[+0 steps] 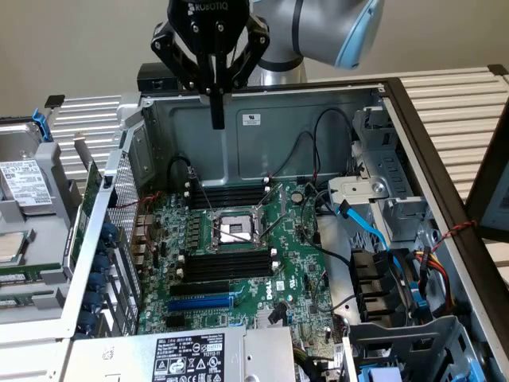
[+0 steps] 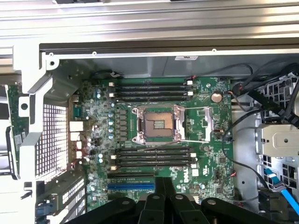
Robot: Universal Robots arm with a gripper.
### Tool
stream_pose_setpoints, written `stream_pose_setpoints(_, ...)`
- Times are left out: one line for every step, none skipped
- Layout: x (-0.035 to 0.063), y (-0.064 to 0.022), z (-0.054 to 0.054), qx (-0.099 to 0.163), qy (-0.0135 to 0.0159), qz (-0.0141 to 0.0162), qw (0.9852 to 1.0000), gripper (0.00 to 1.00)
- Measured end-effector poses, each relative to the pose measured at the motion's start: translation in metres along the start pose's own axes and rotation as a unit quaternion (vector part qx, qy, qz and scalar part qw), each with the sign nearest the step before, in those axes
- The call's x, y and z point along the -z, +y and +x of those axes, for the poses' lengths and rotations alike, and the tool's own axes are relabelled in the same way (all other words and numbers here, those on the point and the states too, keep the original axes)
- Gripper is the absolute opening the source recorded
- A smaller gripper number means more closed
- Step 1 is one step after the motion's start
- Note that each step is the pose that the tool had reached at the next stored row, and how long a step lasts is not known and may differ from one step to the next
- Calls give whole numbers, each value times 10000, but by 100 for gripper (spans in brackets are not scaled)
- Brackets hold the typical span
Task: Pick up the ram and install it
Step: 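Reach for the ram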
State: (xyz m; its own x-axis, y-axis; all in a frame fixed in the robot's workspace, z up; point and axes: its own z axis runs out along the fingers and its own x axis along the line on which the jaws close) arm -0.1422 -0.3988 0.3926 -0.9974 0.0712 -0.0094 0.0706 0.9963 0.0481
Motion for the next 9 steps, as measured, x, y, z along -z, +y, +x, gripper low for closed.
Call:
stream_pose_setpoints(0, -2, 26, -1, 29, 2, 10000, 10)
stream_pose_setpoints(1, -4, 57, -3, 58, 4, 10000, 10)
stream_pose_setpoints(1, -7, 94, -4, 75, 5, 10000, 10)
stream_pose_setpoints(0, -10, 139, -4, 82, 6, 10000, 10)
stream_pose_setpoints(-1, -13, 184, -4, 84, 6, 10000, 10)
stream_pose_setpoints(-3, -16, 228, -4, 85, 7, 10000, 10)
stream_pose_setpoints(-5, -20, 275, -4, 85, 6, 10000, 10)
stream_pose_setpoints(-6, -23, 319, -5, 85, 6, 10000, 10)
stream_pose_setpoints(-6, -27, 367, -4, 87, 7, 10000, 10)
